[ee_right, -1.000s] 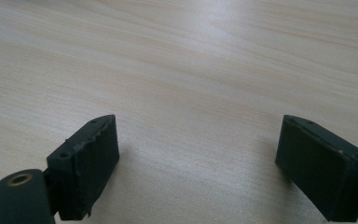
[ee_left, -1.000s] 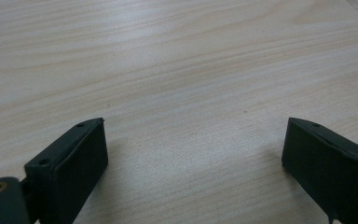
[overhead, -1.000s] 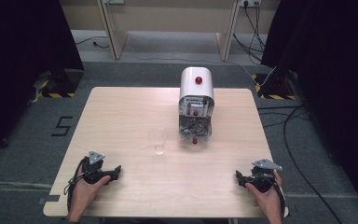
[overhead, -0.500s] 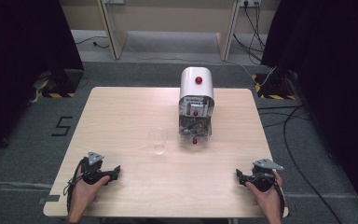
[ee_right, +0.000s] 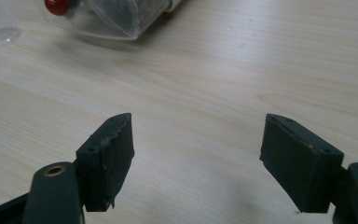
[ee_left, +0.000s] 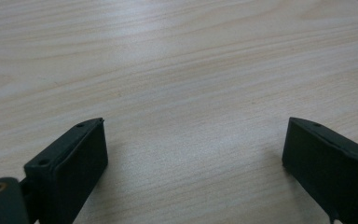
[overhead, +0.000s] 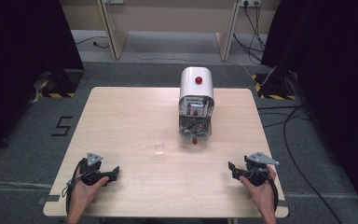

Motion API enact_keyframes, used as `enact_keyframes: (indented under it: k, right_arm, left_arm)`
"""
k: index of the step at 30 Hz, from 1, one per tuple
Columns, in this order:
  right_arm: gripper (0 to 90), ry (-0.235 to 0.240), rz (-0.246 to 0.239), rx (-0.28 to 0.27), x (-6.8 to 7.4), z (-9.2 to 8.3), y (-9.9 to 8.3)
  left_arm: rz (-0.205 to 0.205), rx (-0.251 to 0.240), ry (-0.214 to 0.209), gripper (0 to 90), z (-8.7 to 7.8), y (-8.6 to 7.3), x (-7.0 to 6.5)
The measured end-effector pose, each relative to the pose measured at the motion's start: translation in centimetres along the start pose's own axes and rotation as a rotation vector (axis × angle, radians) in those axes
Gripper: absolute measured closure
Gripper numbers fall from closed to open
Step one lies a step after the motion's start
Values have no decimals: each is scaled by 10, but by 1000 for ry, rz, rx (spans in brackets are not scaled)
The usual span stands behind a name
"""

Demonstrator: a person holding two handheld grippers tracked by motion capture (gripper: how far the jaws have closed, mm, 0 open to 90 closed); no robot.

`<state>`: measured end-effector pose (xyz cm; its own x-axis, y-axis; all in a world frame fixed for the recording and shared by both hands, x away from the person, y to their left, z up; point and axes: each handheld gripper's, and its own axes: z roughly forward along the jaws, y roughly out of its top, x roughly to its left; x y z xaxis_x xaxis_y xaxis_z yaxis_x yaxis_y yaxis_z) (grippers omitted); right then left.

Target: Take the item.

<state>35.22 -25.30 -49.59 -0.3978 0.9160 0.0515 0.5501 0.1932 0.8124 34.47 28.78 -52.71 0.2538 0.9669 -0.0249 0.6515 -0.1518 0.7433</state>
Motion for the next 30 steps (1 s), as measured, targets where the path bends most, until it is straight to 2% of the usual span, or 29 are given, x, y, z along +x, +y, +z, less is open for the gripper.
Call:
enact_keyframes:
  k: [14, 26, 30]
  right_arm:
    - [298, 56, -13, -56, 14, 7, 24]
    - [343, 69, -66, -106, 28, 16, 65]
    - [363, 76, -57, -123, 30, 17, 72]
  left_arm:
    - [-9, 16, 11, 11, 2, 2, 0]
    - [-10, 19, 15, 0, 3, 2, 0]
    - [-10, 18, 16, 0, 3, 2, 0]
